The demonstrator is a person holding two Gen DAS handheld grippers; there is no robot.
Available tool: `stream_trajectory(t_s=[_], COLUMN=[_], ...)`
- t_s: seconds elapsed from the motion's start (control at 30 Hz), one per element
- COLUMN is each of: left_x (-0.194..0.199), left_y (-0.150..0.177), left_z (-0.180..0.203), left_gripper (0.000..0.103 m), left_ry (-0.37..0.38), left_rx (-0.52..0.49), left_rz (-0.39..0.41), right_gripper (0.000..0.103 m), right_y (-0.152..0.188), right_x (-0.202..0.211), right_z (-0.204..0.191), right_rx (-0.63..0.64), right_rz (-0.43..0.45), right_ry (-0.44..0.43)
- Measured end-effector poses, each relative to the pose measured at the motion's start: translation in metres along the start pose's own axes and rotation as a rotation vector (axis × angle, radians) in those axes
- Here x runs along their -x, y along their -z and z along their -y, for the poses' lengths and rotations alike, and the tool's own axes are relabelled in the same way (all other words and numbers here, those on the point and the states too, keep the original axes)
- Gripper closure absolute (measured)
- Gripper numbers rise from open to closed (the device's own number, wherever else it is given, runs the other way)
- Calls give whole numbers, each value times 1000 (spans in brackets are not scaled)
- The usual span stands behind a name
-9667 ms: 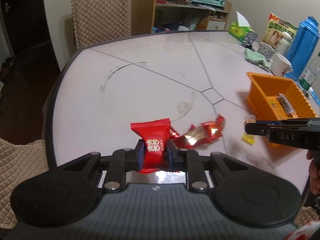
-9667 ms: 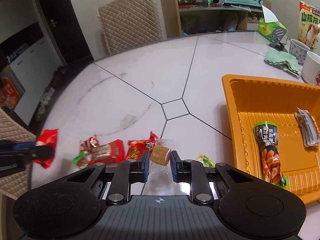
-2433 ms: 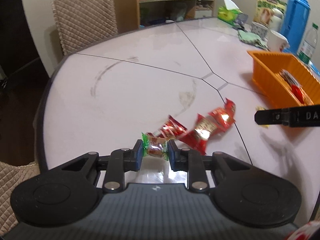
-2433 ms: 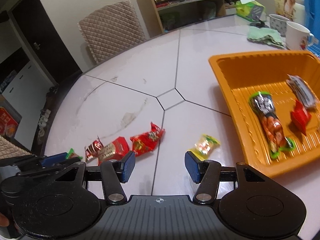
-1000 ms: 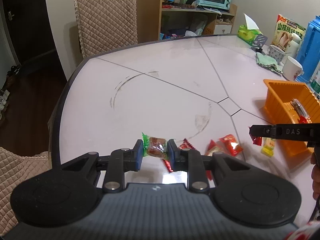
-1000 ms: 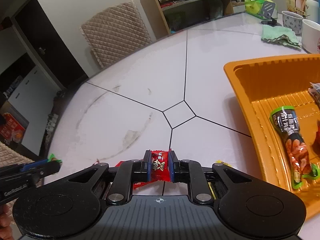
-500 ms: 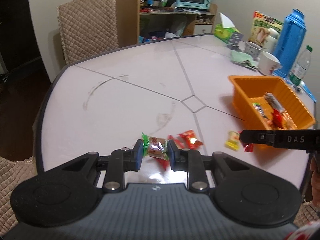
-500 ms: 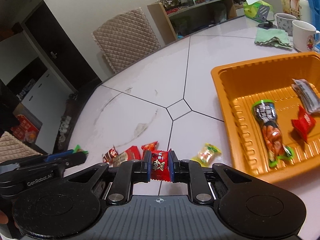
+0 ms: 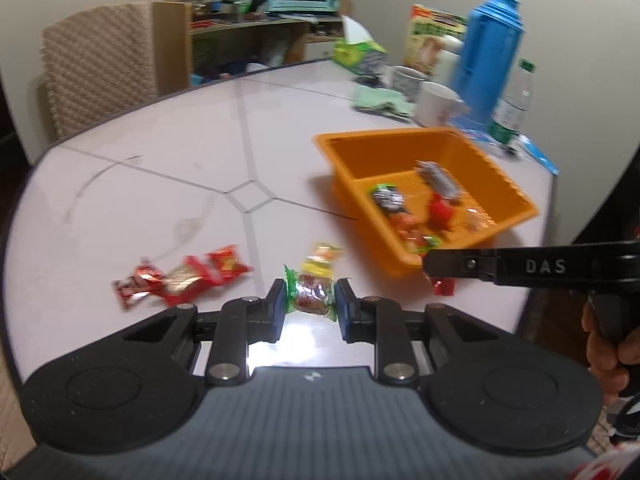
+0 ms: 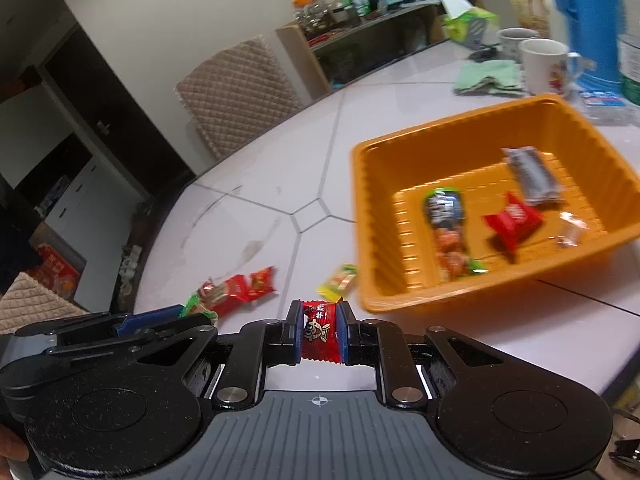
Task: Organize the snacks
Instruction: 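Carry the green-wrapped and red candies over the orange tray with both tools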
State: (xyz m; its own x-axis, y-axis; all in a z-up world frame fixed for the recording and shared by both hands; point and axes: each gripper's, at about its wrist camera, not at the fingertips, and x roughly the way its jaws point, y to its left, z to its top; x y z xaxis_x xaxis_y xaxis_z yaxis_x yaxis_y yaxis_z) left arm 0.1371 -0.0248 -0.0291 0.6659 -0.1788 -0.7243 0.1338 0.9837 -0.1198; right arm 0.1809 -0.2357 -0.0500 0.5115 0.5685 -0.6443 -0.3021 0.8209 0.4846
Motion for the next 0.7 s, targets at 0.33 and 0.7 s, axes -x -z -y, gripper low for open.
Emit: stream_trajectory(t_s=[0.33, 0.7], left_x=[-15, -35], left_y=[-16, -40], left_z=[61, 92], left_gripper=[80, 80], left_ry=[52, 24], left_rx=[-55, -62], left_rz=[19, 35], right_gripper=[86, 86], right_y=[-10, -47], right_x=[48, 76], right_z=[61, 131], right_rx=[-49, -47], right_rz=[68, 141], right_ry=[80, 175])
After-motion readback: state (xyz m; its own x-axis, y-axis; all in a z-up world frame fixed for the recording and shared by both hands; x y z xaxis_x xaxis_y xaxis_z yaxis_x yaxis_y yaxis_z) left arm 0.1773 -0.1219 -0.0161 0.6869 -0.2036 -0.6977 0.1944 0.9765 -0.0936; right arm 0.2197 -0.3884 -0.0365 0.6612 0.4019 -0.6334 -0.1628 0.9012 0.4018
